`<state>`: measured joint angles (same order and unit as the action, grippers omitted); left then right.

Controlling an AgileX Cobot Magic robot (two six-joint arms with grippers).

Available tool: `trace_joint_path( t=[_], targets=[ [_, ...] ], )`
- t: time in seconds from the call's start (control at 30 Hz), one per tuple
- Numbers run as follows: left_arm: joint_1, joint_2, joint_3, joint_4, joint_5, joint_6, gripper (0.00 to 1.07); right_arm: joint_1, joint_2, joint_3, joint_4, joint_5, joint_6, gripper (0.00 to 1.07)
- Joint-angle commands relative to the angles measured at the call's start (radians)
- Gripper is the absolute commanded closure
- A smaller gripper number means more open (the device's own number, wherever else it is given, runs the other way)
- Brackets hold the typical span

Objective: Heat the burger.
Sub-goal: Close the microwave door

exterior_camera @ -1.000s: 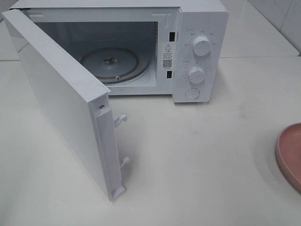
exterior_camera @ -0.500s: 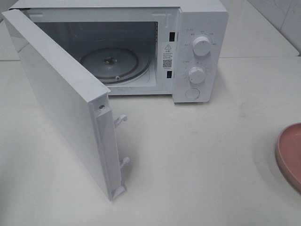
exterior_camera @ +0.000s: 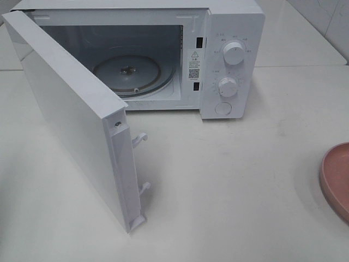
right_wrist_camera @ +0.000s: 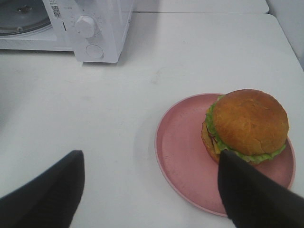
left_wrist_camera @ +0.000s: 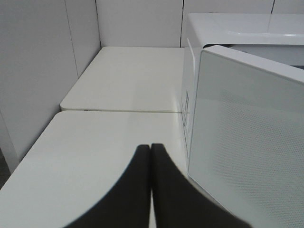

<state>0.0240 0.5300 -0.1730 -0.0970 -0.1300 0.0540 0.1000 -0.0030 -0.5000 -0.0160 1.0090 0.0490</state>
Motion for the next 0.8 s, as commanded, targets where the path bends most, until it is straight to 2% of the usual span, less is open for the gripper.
trace_joint_path(
  t=[0.03, 0.23, 0.27, 0.33, 0.4, 0.7, 0.8],
  targets=[
    [0.001, 0.040, 0.011, -0.001, -0.094, -0.002, 1.07, -0.007, -0.030, 0.002, 0.003, -0.012, -0.010, 0.31],
    [0.000, 0.199, 0.011, 0.025, -0.209, -0.009, 1.07, -0.007, -0.030, 0.002, 0.003, -0.012, -0.010, 0.31],
    [-0.009, 0.252, 0.011, 0.046, -0.242, -0.030, 1.07, -0.007, -0.030, 0.002, 0.003, -0.012, -0.010, 0.31],
    [-0.018, 0.278, 0.011, 0.065, -0.262, -0.036, 1.07, -0.007, -0.030, 0.002, 0.003, -0.012, -0.010, 0.31],
    [-0.062, 0.358, 0.005, 0.134, -0.336, -0.071, 1.07, -0.007, -0.030, 0.002, 0.003, -0.012, -0.010, 0.31],
    [-0.135, 0.498, -0.011, 0.157, -0.445, -0.075, 1.07, -0.007, -0.030, 0.002, 0.003, -0.012, -0.010, 0.31],
    [-0.179, 0.577, -0.039, 0.192, -0.489, -0.075, 1.07, -0.007, -0.030, 0.002, 0.003, -0.012, -0.010, 0.31]
  ],
)
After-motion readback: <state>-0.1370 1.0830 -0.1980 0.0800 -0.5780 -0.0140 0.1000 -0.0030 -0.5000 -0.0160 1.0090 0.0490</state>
